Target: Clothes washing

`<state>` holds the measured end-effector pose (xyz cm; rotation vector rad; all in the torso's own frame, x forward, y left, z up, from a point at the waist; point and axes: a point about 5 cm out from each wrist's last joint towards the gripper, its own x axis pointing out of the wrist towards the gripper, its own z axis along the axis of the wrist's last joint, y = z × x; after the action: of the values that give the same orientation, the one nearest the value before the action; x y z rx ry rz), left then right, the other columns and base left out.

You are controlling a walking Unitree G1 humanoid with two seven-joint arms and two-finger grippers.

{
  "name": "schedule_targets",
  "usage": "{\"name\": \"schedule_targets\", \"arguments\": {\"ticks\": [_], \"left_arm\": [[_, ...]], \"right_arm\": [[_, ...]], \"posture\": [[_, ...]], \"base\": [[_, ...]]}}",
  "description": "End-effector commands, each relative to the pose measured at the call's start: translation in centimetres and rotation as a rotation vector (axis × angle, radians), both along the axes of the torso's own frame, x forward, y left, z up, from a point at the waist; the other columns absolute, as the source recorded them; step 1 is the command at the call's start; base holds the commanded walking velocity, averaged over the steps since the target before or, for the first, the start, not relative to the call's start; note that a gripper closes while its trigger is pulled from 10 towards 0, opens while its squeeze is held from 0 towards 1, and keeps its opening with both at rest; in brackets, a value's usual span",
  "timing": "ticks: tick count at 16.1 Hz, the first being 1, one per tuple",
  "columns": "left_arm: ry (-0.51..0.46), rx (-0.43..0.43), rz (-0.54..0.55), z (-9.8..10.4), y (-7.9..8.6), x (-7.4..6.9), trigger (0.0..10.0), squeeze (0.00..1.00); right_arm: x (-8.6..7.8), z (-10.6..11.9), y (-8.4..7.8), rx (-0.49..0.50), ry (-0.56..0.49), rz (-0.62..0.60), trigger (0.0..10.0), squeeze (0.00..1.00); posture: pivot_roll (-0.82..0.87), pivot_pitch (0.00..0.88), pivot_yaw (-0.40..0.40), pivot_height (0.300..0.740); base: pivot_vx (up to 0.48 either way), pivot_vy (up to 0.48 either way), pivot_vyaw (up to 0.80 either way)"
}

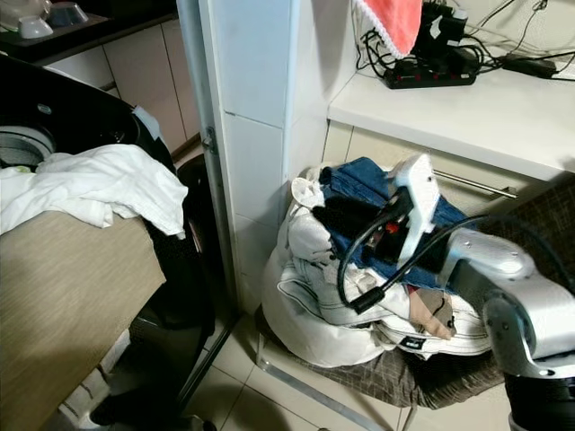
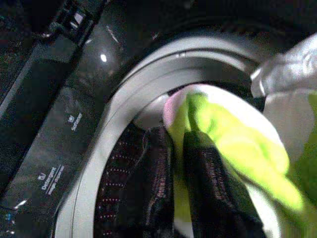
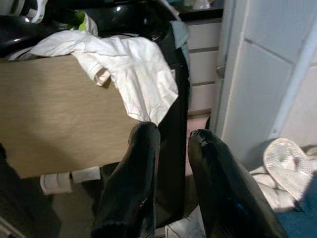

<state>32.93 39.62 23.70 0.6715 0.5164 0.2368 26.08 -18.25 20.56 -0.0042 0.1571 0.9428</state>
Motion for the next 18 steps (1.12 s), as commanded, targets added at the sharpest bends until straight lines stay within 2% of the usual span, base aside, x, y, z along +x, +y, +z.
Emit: {"name": "schedule_targets", "arguments": {"ticks": [1, 4, 7, 9, 10, 11, 12, 13, 14, 15, 16, 17, 18], "left_arm": [[0.019, 0.007, 0.011, 0.9, 0.5, -0.3, 10.0, 1.0], [0.052, 0.037, 0.024, 1.6, 1.0, -0.8, 10.0, 1.0], [0.112, 0.075, 0.029, 1.4, 1.5, -1.2, 10.0, 1.0], [0.111, 0.145, 0.042, 1.6, 1.7, -1.3, 10.0, 1.0], [-0.032, 0.063, 0.002, 2.4, 0.9, -0.5, 10.0, 0.88], [-0.13, -0.008, -0.046, 3.0, 0.0, 0.3, 10.0, 0.11], [-0.275, -0.153, -0.126, 4.2, -1.8, 1.5, 10.0, 0.0], [-0.317, -0.412, -0.369, 4.2, -6.3, 3.4, 10.0, 0.0], [-0.27, -0.501, -0.481, 3.5, -8.3, 3.8, 10.0, 0.0], [-0.249, -0.542, -0.538, 3.1, -9.4, 3.9, 10.0, 0.0], [-0.222, -0.553, -0.581, 2.6, -10.2, 4.0, 10.0, 0.0], [-0.157, -0.587, -0.63, 1.3, -11.6, 4.0, 10.0, 0.0], [-0.13, -0.646, -0.646, 0.6, -12.7, 4.2, 10.0, 0.0]], "right_arm": [[0.1, 0.3, 0.1, -0.021, -0.02, 0.013, 10.0, 0.0], [0.2, 0.1, 0.2, -0.037, -0.016, 0.017, 10.0, 0.0], [0.3, -0.3, 0.1, -0.063, -0.006, 0.004, 10.0, 0.0], [0.8, -0.4, 0.0, -0.071, -0.03, -0.052, 10.0, 0.0], [1.1, -0.3, 0.0, -0.066, -0.055, -0.094, 10.0, 0.0], [1.2, -0.3, 0.0, -0.06, -0.057, -0.105, 10.0, 0.0], [1.2, -0.3, 0.1, -0.052, -0.056, -0.111, 10.0, 0.0], [1.0, -0.6, 0.6, -0.04, -0.043, -0.088, 10.0, 0.0], [0.9, -0.7, 0.8, -0.04, -0.039, -0.076, 10.0, 0.0], [0.9, -0.7, 0.9, -0.043, -0.038, -0.073, 10.0, 0.0], [0.9, -0.7, 1.0, -0.046, -0.037, -0.069, 10.0, 0.0], [0.9, -0.8, 1.2, -0.051, -0.036, -0.058, 10.0, 0.0], [0.8, -0.7, 1.3, -0.052, -0.037, -0.05, 10.0, 0.0]], "posture": [[-0.11, 0.0, 0.018, 0.74], [-0.11, 0.0, 0.018, 0.74], [-0.11, 0.0, 0.018, 0.74], [-0.11, 0.0, 0.022, 0.74], [-0.11, 0.0, 0.022, 0.74], [-0.11, 0.0, 0.019, 0.74], [-0.11, 0.0, 0.019, 0.74], [-0.1, 0.0, 0.014, 0.74], [-0.1, 0.0, 0.014, 0.74], [-0.11, 0.0, 0.015, 0.74], [-0.11, 0.0, 0.017, 0.74], [-0.11, 0.0, 0.017, 0.74], [-0.12, 0.0, 0.02, 0.74]], "base": [[0.0, 0.0, 0.0], [0.0, 0.0, 0.0], [0.0, 0.0, 0.0], [0.0, 0.0, 0.0], [0.0, 0.0, 0.0], [0.0, 0.0, 0.0], [0.0, 0.0, 0.0], [0.0, 0.0, 0.0], [0.0, 0.0, 0.0], [0.0, 0.0, 0.0], [0.0, 0.0, 0.0], [0.0, 0.0, 0.0], [0.0, 0.0, 0.0]]}}
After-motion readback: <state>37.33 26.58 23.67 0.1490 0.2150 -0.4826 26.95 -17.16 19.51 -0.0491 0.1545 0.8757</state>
